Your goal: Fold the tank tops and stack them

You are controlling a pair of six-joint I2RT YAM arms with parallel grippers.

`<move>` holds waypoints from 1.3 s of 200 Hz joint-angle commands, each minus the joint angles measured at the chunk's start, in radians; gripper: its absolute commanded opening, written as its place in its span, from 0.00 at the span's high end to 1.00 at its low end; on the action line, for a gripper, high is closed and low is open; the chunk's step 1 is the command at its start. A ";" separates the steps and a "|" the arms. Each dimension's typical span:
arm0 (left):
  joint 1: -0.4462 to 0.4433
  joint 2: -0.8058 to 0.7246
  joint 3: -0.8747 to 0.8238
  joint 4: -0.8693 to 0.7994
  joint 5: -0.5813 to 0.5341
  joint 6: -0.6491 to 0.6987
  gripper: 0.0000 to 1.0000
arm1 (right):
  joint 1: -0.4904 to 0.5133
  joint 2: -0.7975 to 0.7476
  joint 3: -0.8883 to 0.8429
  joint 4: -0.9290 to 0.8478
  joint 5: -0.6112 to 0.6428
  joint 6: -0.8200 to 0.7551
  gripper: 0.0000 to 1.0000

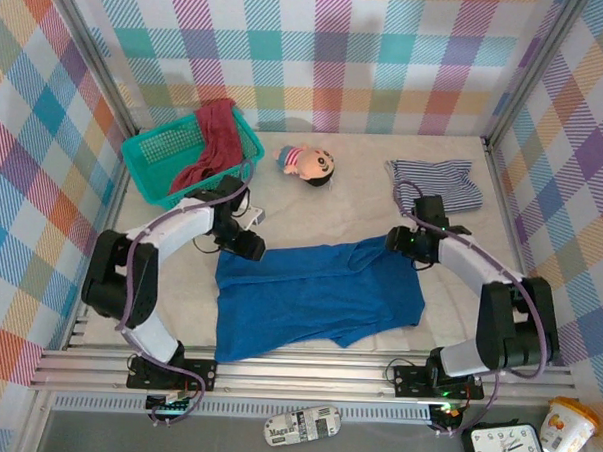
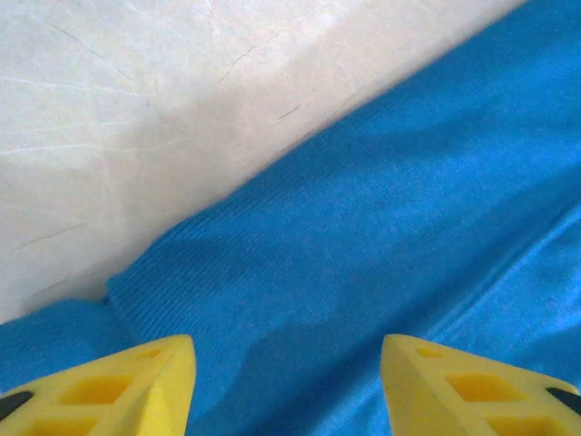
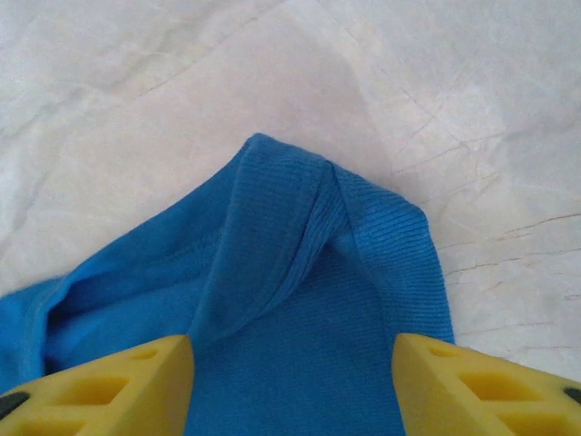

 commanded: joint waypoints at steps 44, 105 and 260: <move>-0.008 0.058 -0.001 0.011 -0.008 -0.063 0.43 | 0.002 0.150 0.174 -0.021 0.120 -0.017 0.49; -0.009 0.078 -0.023 0.009 -0.031 -0.064 0.43 | 0.038 0.256 0.261 -0.096 0.153 -0.135 0.51; -0.009 0.079 -0.037 -0.042 -0.049 -0.049 0.43 | 0.029 -0.070 0.020 0.097 0.104 0.027 1.00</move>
